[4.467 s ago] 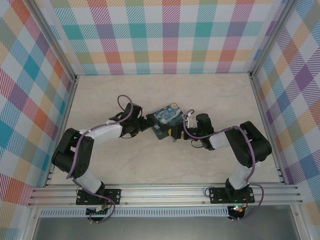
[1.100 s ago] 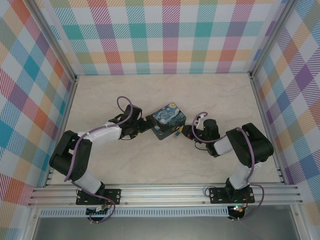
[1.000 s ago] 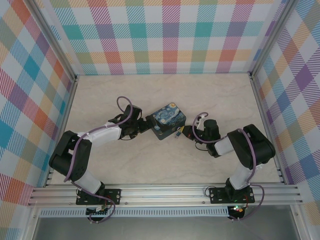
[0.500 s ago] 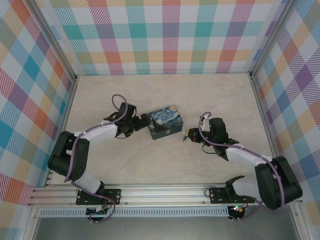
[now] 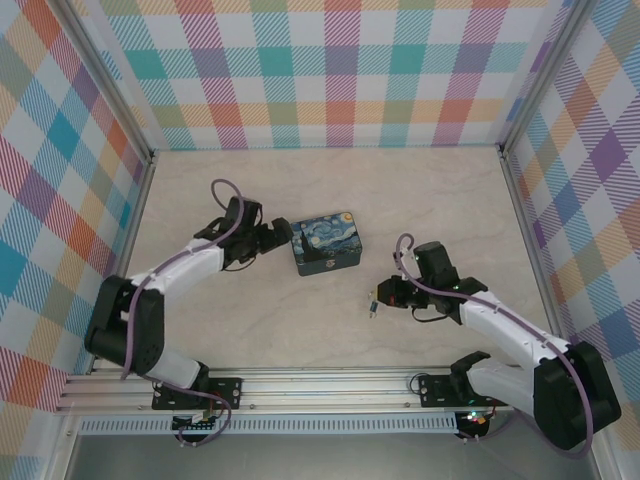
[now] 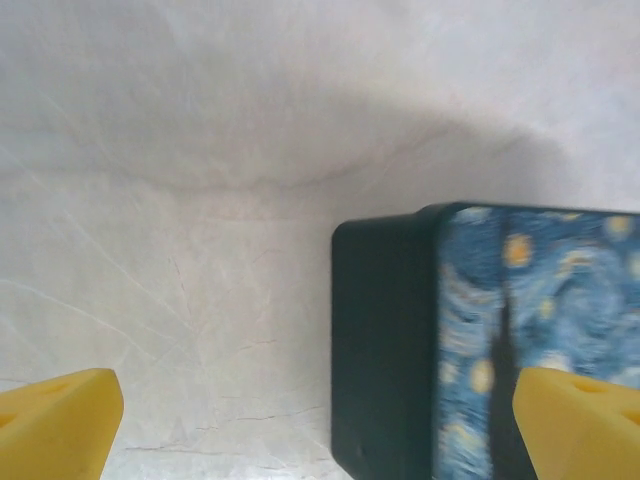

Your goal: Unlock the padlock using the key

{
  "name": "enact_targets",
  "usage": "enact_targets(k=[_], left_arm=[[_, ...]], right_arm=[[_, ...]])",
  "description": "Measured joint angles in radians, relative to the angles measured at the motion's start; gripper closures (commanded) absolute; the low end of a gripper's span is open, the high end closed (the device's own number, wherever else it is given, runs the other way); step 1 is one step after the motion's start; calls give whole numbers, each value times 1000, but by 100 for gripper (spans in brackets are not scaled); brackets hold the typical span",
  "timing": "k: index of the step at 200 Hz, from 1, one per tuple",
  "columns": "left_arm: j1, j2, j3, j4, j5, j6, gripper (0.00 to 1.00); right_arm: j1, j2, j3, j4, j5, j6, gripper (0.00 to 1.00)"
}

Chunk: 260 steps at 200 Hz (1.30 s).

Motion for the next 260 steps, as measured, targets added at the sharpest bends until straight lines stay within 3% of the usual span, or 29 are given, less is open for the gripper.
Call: enact_targets(k=[70, 129, 188, 260], left_arm=[[0, -362, -61, -48, -152, 67, 0], [0, -421, -112, -127, -211, 93, 0], [0, -435, -123, -132, -230, 95, 0], [0, -459, -123, -144, -245, 95, 0]], right_arm=[[162, 226, 121, -17, 38, 8, 96], [216, 418, 170, 45, 58, 33, 95], [216, 477, 194, 92, 73, 31, 92], [216, 428, 217, 42, 164, -22, 63]])
